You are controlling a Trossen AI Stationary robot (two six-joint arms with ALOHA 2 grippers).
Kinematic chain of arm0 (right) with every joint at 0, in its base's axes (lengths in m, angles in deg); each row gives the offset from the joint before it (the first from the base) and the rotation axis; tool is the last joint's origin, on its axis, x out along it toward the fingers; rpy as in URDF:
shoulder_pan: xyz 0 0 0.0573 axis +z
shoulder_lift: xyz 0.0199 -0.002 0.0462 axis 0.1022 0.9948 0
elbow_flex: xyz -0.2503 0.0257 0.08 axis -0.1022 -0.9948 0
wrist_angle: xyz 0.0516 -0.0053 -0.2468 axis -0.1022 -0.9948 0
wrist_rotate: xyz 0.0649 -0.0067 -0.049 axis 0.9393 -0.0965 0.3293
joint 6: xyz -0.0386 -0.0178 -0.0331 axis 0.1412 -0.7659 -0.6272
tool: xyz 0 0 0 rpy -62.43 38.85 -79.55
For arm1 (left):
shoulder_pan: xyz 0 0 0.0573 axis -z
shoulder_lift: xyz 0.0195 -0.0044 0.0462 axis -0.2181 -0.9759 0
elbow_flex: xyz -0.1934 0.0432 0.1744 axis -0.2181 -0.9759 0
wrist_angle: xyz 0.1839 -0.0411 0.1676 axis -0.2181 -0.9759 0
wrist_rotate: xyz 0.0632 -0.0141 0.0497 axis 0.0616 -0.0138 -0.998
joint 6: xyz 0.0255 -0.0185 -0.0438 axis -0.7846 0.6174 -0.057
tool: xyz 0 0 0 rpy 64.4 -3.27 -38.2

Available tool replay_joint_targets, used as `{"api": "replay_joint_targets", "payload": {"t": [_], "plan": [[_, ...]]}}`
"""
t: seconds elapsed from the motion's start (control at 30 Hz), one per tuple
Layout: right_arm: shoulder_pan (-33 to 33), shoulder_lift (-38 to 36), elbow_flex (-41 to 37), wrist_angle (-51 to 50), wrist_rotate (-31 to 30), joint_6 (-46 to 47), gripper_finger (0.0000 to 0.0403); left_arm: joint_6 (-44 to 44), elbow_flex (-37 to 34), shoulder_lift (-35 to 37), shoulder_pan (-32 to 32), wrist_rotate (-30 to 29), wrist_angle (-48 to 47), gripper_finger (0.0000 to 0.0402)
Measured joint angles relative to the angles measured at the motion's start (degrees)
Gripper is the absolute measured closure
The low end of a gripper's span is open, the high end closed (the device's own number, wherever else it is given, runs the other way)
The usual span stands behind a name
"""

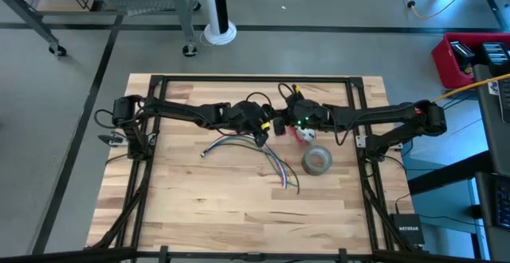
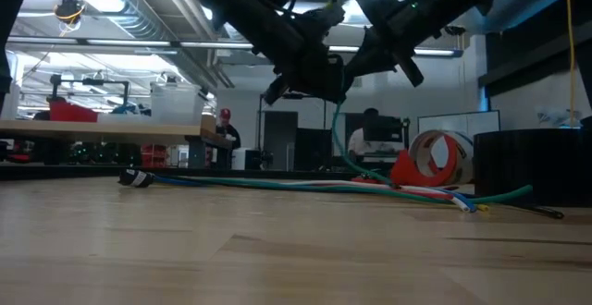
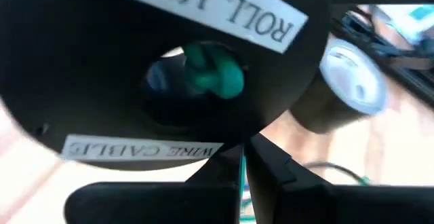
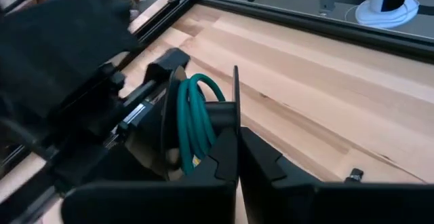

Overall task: Coil cords
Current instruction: Coil green wire onto the spool

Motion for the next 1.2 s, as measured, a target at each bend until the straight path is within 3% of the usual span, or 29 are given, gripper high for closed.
{"api": "replay_joint_targets", "payload": {"t": [0.17,0.4,0.6,1.0,1.2], "plan": [[-0.01,-0.04,0.0,-0.09,1.21,0.03,0.0398,-4.07,-0.02,0.0,0.87,-6.23,-0.42,0.0401],[0.0,-0.87,0.0,-0.57,2.18,-0.01,0.0398,-7.32,0.02,0.0,1.52,-9.51,-3.59,0.0397],[0.04,-2.02,0.0,-0.37,2.58,-0.16,0.0398,-13.62,0.04,0.02,3.05,-21.75,-4.37,0.0393],[0.04,-2.37,0.0,-0.59,2.58,-0.19,0.0398,-22.67,0.02,0.02,5.7,-36.18,-5.38,0.0392],[0.04,-2.37,0.0,-0.32,2.58,-0.21,0.0398,-25.33,0.02,0.02,5.81,-37.09,-7.73,0.0392]]}}
